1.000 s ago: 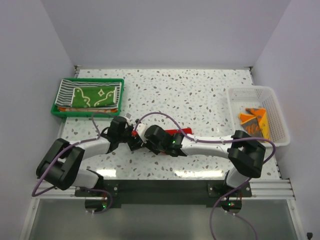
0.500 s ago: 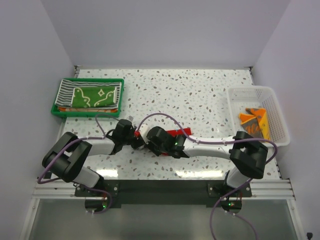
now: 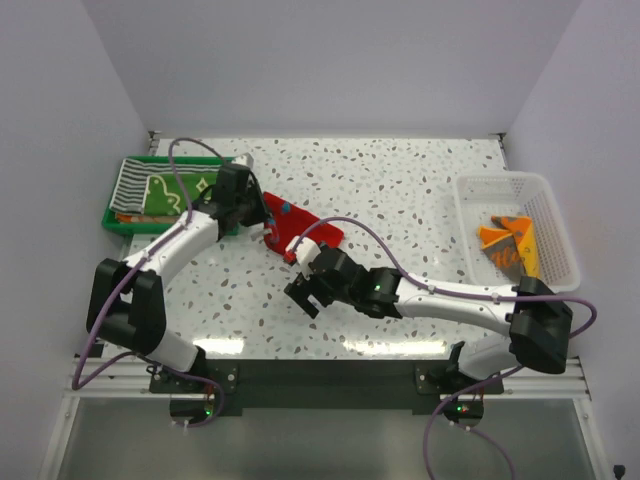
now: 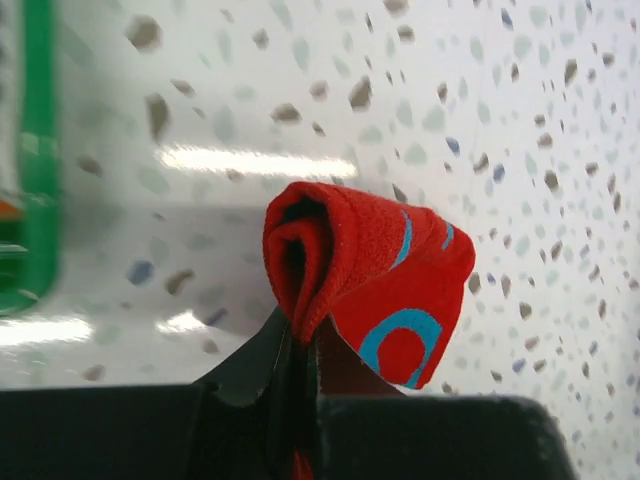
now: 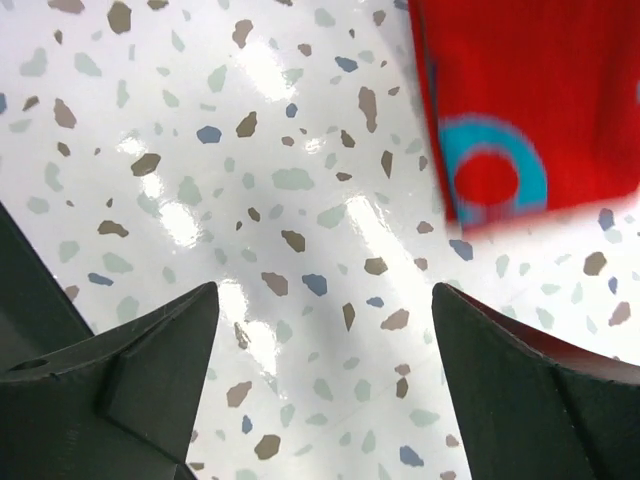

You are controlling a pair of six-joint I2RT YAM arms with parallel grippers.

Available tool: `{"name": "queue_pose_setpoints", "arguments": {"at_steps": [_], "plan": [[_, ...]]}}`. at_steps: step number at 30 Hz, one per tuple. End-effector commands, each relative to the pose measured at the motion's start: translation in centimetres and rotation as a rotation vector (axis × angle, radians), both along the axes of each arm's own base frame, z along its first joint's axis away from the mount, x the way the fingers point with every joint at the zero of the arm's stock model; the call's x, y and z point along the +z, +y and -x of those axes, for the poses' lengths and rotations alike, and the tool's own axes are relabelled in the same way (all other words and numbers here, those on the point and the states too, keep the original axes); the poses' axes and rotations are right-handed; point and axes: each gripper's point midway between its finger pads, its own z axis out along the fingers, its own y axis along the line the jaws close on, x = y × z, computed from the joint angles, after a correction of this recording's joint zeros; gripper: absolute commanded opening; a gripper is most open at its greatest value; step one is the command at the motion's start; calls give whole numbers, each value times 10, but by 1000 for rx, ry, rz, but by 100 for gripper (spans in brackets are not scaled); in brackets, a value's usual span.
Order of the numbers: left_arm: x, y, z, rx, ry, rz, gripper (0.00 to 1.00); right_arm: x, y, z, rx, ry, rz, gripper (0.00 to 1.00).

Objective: Fold and stack the towels
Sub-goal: Neatly place the folded towel into the bin

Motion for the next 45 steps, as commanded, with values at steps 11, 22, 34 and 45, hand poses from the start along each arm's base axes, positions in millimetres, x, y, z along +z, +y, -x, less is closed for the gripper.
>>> {"name": "queue_pose_setpoints", "arguments": {"at_steps": [11,22,34,45], "plan": [[105,142,-83,-50,-31,-566,0,42,-44,7,-94,-8,5,94],[125,187,-115,-83,3,-573,0,42,-43,1,-109,-16,49,95],[129,238,-128,-107,-85,-447,0,40,-42,-7,-111,-30,102,95],[59,293,-140,-69,35,-344,0,26,-45,-8,-104,-4,155,95]]}}
